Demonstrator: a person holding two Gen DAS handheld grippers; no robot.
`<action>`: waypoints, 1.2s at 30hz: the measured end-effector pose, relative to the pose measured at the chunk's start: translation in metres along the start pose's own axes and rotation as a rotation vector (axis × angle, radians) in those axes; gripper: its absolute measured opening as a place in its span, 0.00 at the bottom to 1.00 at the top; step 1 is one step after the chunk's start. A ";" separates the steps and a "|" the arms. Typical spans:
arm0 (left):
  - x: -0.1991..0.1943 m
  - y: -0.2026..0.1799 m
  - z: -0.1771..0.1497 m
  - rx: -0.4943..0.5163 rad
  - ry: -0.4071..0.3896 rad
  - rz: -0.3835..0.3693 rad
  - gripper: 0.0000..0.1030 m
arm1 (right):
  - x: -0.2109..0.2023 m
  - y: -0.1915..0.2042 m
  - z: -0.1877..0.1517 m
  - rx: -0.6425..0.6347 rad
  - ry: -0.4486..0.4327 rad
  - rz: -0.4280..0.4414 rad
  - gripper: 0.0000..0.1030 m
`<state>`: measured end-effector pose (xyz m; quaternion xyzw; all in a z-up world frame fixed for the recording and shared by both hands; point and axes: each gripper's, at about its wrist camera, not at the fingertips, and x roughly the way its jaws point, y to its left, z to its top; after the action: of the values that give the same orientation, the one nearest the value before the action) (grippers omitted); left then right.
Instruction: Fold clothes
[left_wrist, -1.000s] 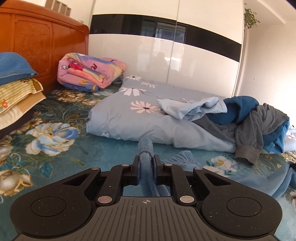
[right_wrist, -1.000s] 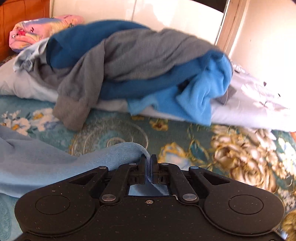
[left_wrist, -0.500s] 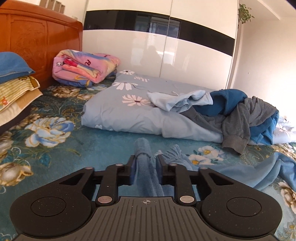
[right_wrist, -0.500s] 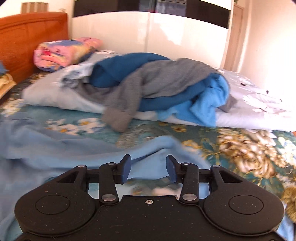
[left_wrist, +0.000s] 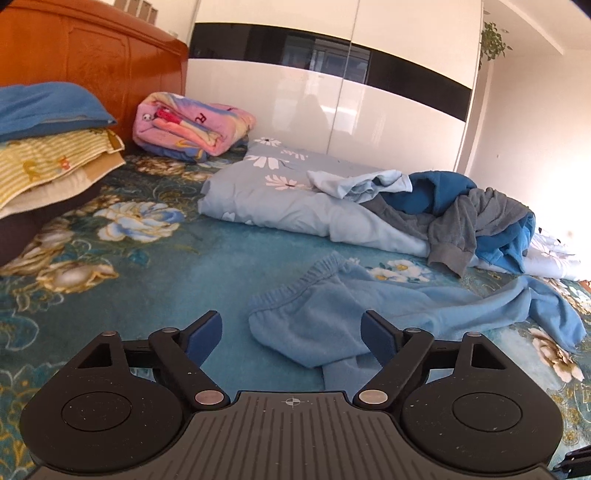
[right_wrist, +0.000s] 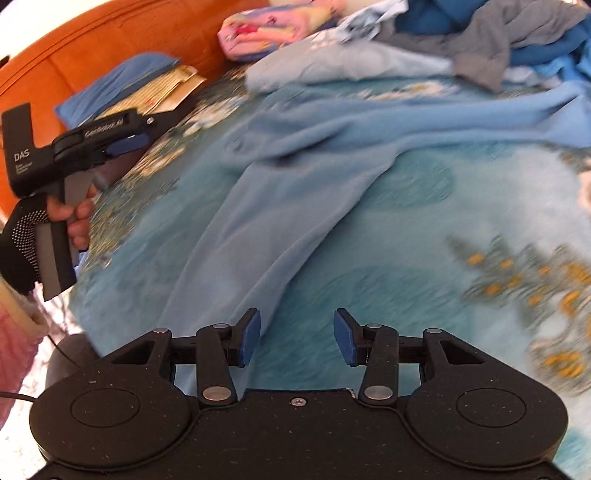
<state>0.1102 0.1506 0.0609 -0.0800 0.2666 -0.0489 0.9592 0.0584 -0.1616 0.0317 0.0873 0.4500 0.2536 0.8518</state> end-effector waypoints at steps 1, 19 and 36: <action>-0.002 0.003 -0.003 -0.017 0.007 0.006 0.79 | 0.003 0.005 -0.003 0.018 0.010 0.022 0.43; -0.005 0.010 -0.005 -0.072 0.039 0.030 0.79 | -0.052 -0.032 0.020 -0.022 -0.136 -0.102 0.03; 0.095 -0.048 -0.022 -0.014 0.240 -0.105 0.79 | -0.120 -0.248 0.100 0.015 -0.134 -0.694 0.04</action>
<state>0.1771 0.0874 0.0027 -0.0940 0.3755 -0.1067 0.9159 0.1712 -0.4268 0.0826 -0.0483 0.3979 -0.0608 0.9141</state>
